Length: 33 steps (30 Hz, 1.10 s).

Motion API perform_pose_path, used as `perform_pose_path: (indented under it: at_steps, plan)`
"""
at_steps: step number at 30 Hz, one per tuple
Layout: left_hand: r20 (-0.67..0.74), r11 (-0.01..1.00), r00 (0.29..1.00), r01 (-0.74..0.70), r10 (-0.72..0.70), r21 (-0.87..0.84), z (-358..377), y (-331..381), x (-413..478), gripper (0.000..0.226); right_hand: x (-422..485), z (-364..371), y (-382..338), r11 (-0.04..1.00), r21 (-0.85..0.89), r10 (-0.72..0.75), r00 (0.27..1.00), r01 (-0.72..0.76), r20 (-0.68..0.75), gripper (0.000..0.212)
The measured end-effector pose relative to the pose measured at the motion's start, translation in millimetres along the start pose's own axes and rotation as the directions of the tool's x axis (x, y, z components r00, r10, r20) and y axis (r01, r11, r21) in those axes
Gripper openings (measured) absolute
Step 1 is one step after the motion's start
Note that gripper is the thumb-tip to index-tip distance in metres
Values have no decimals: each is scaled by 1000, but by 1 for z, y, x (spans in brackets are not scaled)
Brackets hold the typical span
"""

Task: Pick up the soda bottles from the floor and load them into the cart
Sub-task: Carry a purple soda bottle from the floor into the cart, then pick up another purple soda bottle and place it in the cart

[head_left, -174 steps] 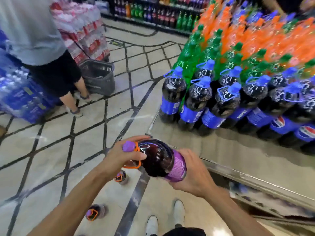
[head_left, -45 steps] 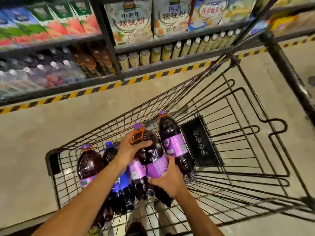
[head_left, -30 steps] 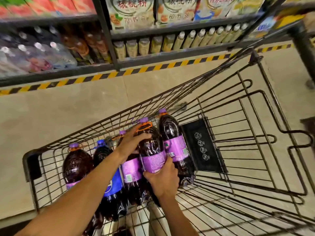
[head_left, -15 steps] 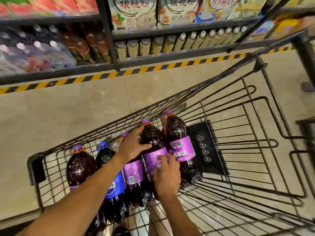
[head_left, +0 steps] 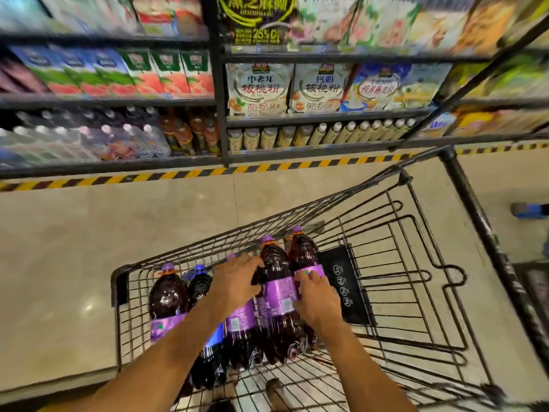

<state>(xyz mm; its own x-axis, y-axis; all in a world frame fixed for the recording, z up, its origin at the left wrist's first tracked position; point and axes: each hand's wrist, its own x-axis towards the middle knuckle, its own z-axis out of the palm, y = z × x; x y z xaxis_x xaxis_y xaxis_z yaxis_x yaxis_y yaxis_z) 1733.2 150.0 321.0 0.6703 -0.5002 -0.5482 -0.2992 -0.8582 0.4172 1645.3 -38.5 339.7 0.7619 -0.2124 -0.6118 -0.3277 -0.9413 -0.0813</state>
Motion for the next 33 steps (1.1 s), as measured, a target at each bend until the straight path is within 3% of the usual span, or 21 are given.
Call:
perform_pose_path:
  at_steps: [4,7,14,19,26,33]
  plan:
    - [-53,999,999,5,-2,51,-36,15,-35,58,-8,-37,0,982,-165,-95,995,96,13,49]
    - [-183,996,983,46,-31,80,-63,31,-69,53,-14,-63,-4,953,-240,-181,983,183,29,48]
    - [-308,919,900,366,-309,145,-89,61,-178,58,-57,-126,-33,833,-365,-436,899,417,31,39]
    - [-374,828,777,559,-506,41,-80,81,-259,60,-106,-168,-72,696,-449,-603,796,560,58,32]
    - [-449,733,627,674,-636,-97,-66,105,-383,62,-202,-173,-130,469,-570,-721,665,674,193,32]
    - [-483,535,385,816,-786,-220,-2,108,-526,63,-315,-151,-193,234,-682,-799,536,693,271,48]
